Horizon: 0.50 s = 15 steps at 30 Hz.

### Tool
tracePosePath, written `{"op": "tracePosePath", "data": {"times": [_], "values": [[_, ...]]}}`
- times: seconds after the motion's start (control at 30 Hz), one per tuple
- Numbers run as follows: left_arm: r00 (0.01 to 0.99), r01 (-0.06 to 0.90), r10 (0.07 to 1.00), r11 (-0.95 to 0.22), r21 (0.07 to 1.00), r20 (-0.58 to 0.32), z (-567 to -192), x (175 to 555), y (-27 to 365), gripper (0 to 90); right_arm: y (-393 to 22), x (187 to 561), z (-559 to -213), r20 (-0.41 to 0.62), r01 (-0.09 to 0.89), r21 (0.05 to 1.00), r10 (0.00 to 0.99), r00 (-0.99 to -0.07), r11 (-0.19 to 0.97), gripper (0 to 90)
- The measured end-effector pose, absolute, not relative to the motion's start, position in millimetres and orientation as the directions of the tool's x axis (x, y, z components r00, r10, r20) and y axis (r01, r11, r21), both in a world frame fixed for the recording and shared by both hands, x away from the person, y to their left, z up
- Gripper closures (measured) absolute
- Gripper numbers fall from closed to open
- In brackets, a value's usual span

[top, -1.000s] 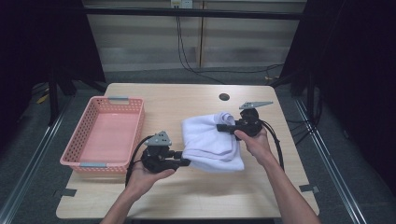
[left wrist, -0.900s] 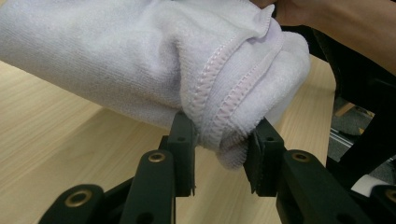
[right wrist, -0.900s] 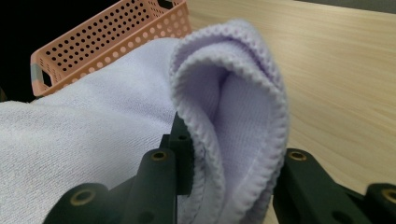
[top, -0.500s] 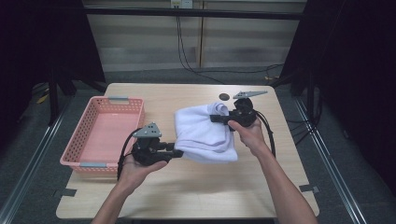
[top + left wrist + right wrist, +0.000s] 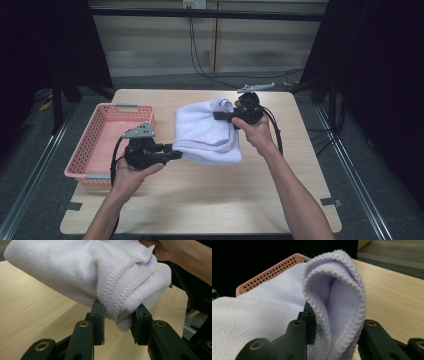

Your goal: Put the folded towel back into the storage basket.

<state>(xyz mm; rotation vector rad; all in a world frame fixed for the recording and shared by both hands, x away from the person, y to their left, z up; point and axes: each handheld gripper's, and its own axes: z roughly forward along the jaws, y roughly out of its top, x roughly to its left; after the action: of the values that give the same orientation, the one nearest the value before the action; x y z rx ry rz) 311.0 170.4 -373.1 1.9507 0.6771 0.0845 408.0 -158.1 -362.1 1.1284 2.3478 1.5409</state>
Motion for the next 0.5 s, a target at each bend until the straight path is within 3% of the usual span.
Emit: {"op": "tracePosePath", "data": {"times": [0.5], "values": [[0.771, 0.444, 0.596, -0.250, 0.861, -0.224, -365.6, 309.0, 231.2, 67.5, -94.3, 429.2, -355.3, 0.316, 0.516, 0.831, 0.586, -0.746, 0.209, 68.6]]}}
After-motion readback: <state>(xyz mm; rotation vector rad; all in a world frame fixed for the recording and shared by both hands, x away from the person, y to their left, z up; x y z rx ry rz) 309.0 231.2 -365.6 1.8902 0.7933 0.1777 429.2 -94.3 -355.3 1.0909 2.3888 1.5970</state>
